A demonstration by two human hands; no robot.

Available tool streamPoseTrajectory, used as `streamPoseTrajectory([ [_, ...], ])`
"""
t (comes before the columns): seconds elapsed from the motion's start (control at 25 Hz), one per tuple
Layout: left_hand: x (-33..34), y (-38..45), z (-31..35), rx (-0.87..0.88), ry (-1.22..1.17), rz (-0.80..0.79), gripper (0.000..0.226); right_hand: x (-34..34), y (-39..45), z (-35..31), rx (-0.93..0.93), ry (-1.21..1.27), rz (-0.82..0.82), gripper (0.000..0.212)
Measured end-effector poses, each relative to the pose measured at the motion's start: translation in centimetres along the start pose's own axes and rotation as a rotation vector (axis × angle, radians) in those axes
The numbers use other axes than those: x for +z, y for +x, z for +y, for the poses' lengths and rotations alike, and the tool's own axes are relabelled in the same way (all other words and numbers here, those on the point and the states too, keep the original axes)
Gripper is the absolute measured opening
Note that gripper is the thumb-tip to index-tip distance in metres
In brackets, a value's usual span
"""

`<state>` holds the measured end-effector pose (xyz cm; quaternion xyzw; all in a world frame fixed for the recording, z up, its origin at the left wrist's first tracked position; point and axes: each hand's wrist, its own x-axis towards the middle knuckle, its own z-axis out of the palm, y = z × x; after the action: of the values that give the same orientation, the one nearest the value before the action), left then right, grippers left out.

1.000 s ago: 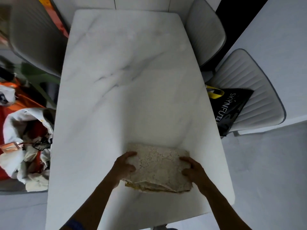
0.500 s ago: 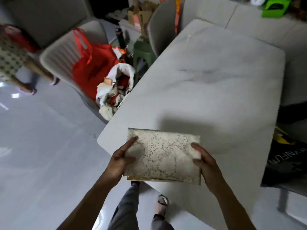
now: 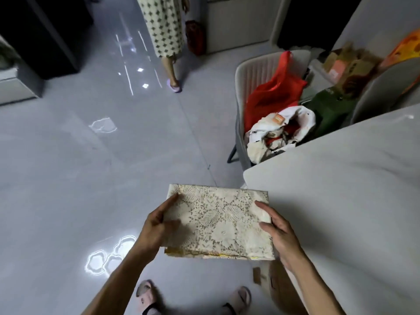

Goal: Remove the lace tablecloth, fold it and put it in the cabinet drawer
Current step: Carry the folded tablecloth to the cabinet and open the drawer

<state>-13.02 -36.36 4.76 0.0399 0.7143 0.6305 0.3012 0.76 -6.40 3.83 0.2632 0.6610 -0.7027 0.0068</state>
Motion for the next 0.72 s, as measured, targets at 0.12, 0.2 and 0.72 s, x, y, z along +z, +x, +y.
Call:
streamPoseTrajectory([
  [0.12, -8.7, -2.1, -0.8, 0.036, 0.013, 0.099, 0.063, 8.9, 2.2, -1.5, -0.004, -0.012, -0.068, 0.061],
  [0.2, -16.0, -3.8, -1.5, 0.014, -0.039, 0.173, 0.062, 16.6, 3.7, -2.2, 0.003, -0.022, -0.132, 0.06],
  [0.72, -51.8, -8.6, -3.4, -0.074, -0.251, 0.58, 0.05, 57.8, 12.0, -7.8, -0.044, -0.217, -0.446, 0.057],
])
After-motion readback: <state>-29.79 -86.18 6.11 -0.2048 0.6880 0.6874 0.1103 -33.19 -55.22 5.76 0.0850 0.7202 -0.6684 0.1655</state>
